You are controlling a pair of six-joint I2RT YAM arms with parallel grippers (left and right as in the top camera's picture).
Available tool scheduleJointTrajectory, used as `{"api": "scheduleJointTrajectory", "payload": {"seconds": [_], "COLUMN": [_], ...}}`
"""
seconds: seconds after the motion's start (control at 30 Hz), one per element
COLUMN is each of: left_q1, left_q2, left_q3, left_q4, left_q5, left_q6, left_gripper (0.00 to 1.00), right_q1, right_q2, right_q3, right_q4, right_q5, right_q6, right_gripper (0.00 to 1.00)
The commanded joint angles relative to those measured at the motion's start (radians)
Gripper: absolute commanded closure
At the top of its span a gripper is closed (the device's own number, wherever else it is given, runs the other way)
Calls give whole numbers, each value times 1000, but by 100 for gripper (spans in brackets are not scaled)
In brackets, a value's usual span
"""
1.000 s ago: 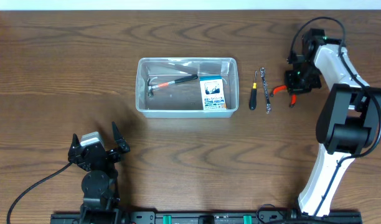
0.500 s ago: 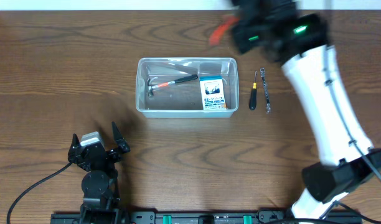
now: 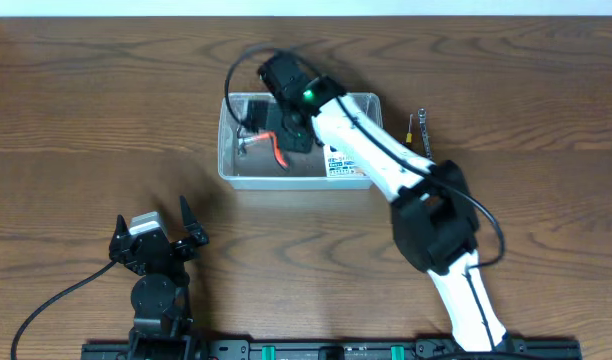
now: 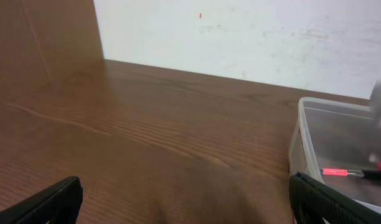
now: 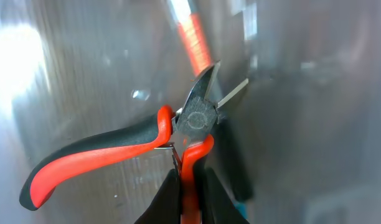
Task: Pack container
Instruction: 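Carry the pliers into the container and release them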
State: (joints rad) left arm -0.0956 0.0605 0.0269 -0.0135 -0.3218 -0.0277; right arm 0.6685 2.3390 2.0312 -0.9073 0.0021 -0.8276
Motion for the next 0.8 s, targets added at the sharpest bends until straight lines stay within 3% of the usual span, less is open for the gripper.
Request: {"api": "scheduleJointTrajectory", "payload": {"seconds": [0.0,0.43,0.53,0.57,0.6,0.77], "left_q1": [-3,-3,-3,-3,-3,-3], "left_q2": [-4,-4,-4,-4,-4,-4], "left_q3": [-23,-23,-23,-23,-23,-23], "left_q4": [-27,-27,-27,-27,-27,-27], "left_q5": [-20,-20,-20,-19,-20,-19], "left_q6": [1,1,1,1,1,1], "left_gripper": [2,2,2,2,2,2], "right_q1": [25,106,114,115,114,63], "right_q2": [20,31,31,30,26,-38], "right_q3": [13,13,13,14,20,94], "right_q4": [-1,-2,-1,3,10,-48], "right_q5": [16,-21,2,33,80,232], "right_q6": [-188,-225,-215,-187,-132,167], "right_gripper": [99,98,76,54,1,1]}}
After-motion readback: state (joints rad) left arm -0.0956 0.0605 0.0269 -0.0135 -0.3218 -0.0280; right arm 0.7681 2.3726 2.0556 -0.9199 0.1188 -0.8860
